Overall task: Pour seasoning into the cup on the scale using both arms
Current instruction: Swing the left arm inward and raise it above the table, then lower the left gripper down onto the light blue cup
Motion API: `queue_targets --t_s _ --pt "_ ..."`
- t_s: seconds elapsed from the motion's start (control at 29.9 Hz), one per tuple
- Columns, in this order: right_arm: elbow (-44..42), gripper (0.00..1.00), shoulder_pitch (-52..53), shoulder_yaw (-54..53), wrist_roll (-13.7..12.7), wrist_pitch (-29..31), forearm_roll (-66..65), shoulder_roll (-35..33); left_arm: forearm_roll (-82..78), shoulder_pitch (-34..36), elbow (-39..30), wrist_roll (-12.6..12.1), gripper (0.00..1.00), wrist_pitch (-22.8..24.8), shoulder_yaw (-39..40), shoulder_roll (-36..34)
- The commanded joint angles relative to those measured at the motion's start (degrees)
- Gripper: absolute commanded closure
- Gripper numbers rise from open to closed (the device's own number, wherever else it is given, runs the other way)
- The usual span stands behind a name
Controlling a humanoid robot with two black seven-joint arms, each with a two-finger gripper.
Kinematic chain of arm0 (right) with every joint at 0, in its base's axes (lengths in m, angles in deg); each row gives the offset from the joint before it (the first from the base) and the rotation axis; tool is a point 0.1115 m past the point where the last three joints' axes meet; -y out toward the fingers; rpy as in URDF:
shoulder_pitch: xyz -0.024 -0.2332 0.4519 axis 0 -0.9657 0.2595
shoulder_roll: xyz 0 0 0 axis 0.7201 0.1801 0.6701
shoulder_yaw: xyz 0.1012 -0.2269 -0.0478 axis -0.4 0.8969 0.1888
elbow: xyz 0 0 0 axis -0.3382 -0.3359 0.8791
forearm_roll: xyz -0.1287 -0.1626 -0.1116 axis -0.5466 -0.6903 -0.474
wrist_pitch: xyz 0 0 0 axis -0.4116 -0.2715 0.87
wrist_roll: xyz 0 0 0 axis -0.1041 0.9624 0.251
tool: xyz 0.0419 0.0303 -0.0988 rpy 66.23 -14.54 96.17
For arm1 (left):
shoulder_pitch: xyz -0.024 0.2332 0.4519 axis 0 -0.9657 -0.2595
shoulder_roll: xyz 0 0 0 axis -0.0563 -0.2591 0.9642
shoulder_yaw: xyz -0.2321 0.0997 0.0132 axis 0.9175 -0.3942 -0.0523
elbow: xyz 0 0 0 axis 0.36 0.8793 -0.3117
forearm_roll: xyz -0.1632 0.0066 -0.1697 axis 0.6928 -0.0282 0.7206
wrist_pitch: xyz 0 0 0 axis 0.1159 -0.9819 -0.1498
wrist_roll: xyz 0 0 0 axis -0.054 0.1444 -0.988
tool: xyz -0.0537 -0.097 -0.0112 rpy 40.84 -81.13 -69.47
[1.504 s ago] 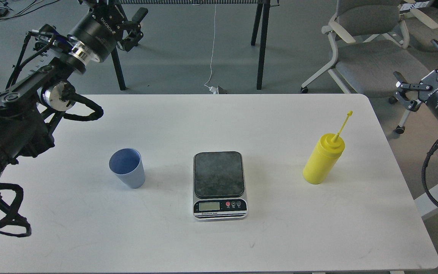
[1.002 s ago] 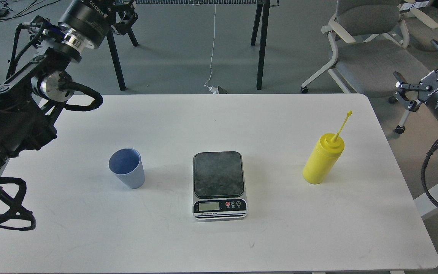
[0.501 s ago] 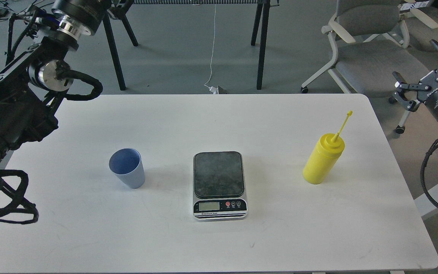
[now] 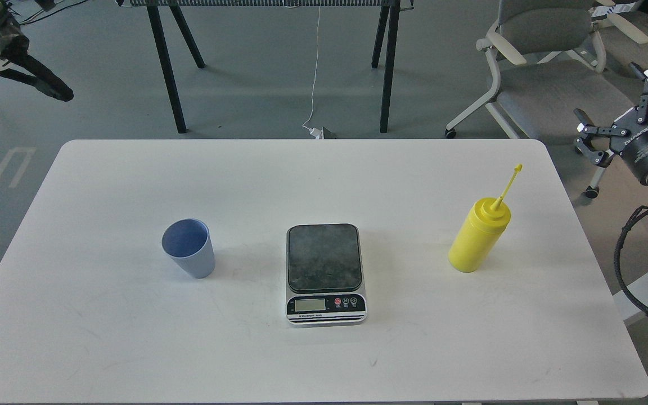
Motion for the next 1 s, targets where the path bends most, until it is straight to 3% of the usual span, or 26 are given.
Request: queue_targets --t_s 0.0,0.2,0.3,0.43,0.77,0.97 --pt "-0.05 0.01 -0.02 -0.08 0.0 0.0 0.0 0.36 -35.06 1.64 -7.85 0.0 0.0 -0.04 -3.97 -1.85" --pt "-0.05 0.01 -0.02 -0.25 0.0 0.0 0.0 0.36 -60.85 4.54 -11.9 0.0 0.0 -0.04 -20.03 0.0" --pt "-0.05 0.01 -0.11 -0.25 0.0 0.0 0.0 0.36 -61.34 8.05 -11.2 0.0 0.0 -0.04 -33.65 1.84" --pt "-0.05 0.01 -0.63 -0.34 0.0 0.0 0.0 0.27 -61.34 9.55 -11.03 0.0 0.0 -0.04 -44.31 3.25" --pt "-0.14 0.01 -1.42 -0.43 0.08 0.0 0.0 0.01 -61.34 8.59 -11.03 0.0 0.0 -0.04 -52.67 2.99" --pt "-0.31 0.01 -1.6 -0.43 0.52 0.0 0.0 0.01 -61.34 6.22 -10.94 0.0 0.0 -0.04 -53.55 2.46"
